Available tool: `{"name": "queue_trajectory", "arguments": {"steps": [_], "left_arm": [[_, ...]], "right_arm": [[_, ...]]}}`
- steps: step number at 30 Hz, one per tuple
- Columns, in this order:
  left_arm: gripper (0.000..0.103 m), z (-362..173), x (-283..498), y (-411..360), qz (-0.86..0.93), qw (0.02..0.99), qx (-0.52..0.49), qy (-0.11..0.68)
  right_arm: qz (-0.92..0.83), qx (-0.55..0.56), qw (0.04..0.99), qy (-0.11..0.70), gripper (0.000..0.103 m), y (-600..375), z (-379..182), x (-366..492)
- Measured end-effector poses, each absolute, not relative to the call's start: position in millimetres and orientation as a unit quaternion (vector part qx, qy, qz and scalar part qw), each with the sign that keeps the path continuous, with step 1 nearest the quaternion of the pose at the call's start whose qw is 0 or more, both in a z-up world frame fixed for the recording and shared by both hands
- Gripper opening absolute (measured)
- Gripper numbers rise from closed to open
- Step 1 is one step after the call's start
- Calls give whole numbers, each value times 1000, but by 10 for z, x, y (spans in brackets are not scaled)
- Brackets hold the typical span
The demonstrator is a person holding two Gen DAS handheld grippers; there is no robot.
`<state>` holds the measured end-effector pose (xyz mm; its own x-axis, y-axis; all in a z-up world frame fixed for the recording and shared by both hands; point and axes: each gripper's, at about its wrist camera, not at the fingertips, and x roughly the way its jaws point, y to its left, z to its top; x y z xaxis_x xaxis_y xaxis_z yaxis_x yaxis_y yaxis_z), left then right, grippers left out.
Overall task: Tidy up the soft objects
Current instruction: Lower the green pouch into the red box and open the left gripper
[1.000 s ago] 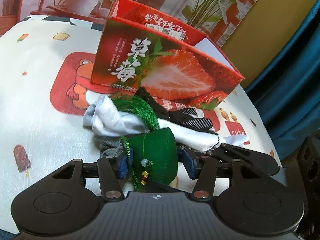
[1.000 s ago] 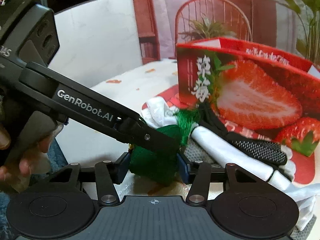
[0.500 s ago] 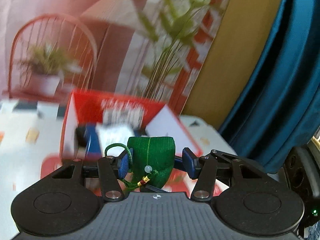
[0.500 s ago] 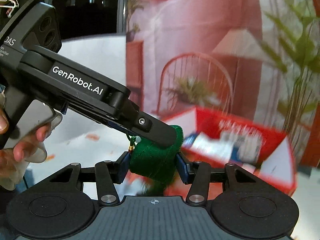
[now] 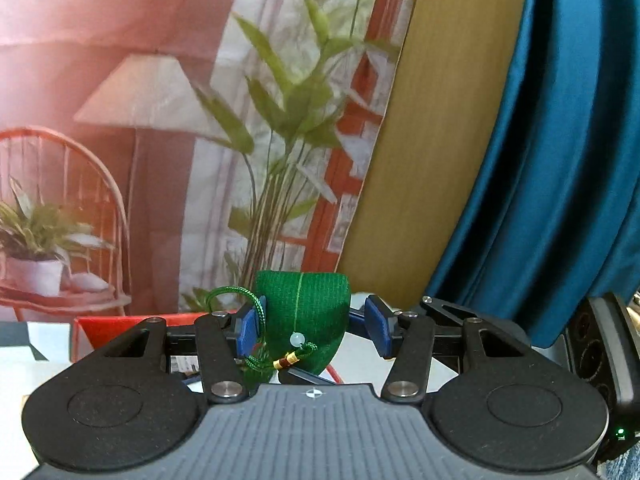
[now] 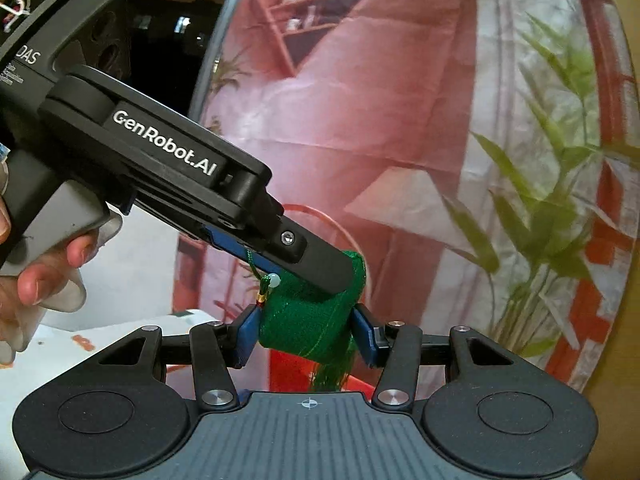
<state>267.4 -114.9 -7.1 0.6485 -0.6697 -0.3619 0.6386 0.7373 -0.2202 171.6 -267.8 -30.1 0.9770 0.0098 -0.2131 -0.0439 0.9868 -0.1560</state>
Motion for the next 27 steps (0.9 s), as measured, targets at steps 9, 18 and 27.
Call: {"name": "queue_trajectory", "arguments": {"steps": [9, 18, 27], "left_arm": [[56, -625, 3141, -1472, -349, 891, -9, 291], [56, -838, 3443, -1639, -333, 886, -12, 323], [58, -871, 3523, -1590, -299, 897, -6, 324]], "right_arm": [[8, -30, 984, 176, 46, -3078, -935, 2017], [-4, 23, 972, 232, 46, -3373, -1344, 2254], [-54, 56, 963, 257, 48, -3537, -1451, 2335]]}}
